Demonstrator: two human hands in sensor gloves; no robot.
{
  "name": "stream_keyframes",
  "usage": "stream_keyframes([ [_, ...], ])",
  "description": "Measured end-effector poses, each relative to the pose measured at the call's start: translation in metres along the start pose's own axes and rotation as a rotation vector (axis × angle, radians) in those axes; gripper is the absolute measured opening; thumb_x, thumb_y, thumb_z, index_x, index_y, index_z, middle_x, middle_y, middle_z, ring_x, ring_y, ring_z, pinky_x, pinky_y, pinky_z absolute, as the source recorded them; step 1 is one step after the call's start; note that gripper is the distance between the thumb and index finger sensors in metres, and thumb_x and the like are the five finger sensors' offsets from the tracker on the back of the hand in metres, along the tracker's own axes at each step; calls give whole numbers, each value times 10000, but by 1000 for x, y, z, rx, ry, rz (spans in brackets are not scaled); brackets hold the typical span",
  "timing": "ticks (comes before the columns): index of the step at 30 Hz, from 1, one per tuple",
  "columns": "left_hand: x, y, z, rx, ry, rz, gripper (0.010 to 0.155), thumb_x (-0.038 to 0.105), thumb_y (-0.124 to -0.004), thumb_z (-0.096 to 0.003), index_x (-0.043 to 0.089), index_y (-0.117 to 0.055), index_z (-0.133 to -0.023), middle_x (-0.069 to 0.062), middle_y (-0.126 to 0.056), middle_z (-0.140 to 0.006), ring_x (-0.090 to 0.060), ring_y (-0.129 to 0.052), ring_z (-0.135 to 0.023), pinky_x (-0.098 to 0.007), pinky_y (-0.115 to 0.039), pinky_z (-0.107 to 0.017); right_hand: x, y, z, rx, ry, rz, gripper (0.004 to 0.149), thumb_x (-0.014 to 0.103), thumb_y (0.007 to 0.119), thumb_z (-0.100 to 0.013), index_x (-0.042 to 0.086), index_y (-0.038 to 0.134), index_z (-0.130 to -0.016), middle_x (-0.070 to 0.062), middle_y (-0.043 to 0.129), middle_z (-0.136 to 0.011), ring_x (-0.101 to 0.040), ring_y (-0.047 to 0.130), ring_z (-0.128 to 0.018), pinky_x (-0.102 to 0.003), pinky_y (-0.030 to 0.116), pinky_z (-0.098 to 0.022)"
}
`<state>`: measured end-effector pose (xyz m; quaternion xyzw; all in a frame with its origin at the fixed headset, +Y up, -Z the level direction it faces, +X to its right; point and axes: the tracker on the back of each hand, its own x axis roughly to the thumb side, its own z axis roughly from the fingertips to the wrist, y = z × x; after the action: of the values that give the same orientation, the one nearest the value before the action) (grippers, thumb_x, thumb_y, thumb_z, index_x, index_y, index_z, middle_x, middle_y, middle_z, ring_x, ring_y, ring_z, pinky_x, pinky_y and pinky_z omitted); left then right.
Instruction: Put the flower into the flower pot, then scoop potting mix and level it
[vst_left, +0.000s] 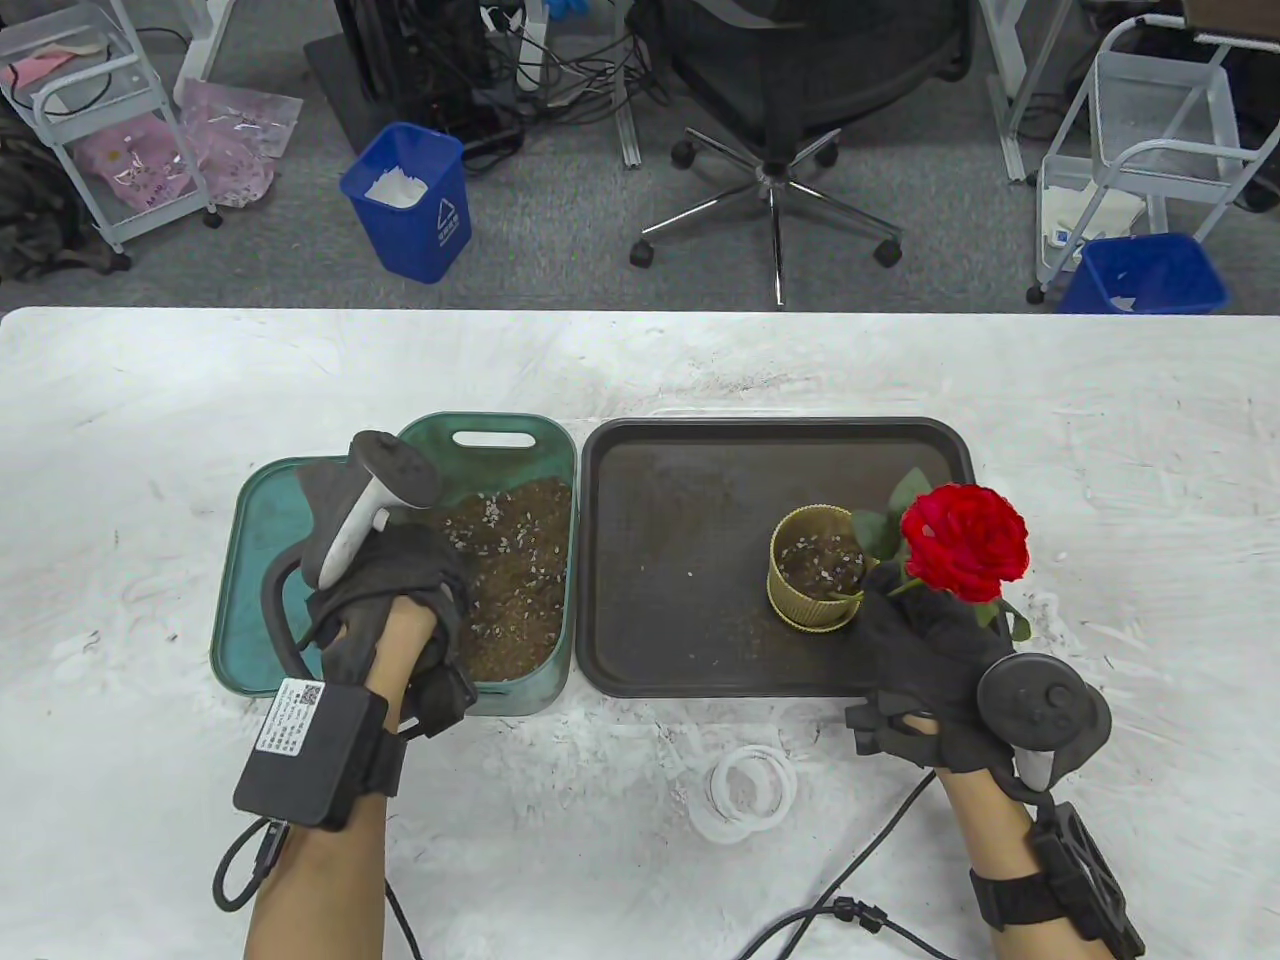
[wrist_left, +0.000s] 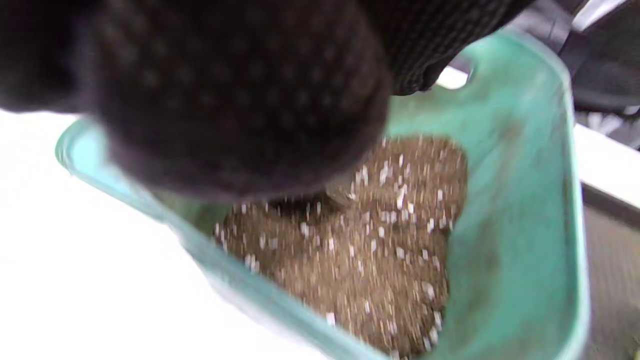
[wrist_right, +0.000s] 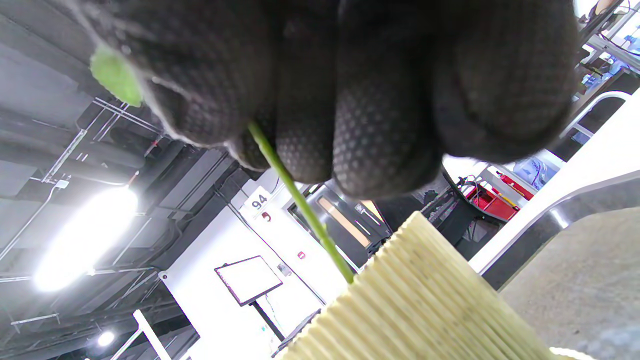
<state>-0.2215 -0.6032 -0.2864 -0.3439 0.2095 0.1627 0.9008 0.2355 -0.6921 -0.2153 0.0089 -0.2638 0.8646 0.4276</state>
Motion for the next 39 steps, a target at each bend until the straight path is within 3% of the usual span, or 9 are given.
stream_keyframes([
  [5, 3, -8, -18, -61, 57, -86, 532, 417, -782, -424, 21, -884, -764, -36, -1057, -397, -100, -1042, 51, -299, -943, -37, 0, 0, 0, 0, 0, 0, 370, 313, 873, -349, 184, 916, -693, -129, 1017, -626, -337, 1050, -384, -497, 933, -265],
  [11, 6, -11, -29, -135, 27, -59, 529, 411, -776, -418, 23, -897, -756, -30, -1060, -375, -94, -1023, 75, -299, -935, -25, 1, 0, 0, -1, 0, -2, 370, 313, 873, -350, 184, 915, -694, -129, 1017, -626, -338, 1050, -384, -497, 933, -264],
  [21, -12, -18, -51, -286, -48, 278, 543, 402, -737, -437, -23, -864, -749, -20, -1049, -381, -49, -1020, 91, -254, -932, 12, 1, 0, 0, -3, 0, -1, 369, 314, 872, -351, 184, 915, -693, -129, 1017, -626, -336, 1050, -383, -498, 933, -265],
  [39, 20, -31, -70, -241, -58, 412, 553, 406, -685, -444, -8, -790, -795, -18, -1013, -471, -62, -1057, -9, -258, -948, -65, 1, 0, -1, -1, 5, -10, 371, 314, 872, -349, 185, 915, -694, -128, 1016, -628, -336, 1050, -386, -498, 933, -265],
])
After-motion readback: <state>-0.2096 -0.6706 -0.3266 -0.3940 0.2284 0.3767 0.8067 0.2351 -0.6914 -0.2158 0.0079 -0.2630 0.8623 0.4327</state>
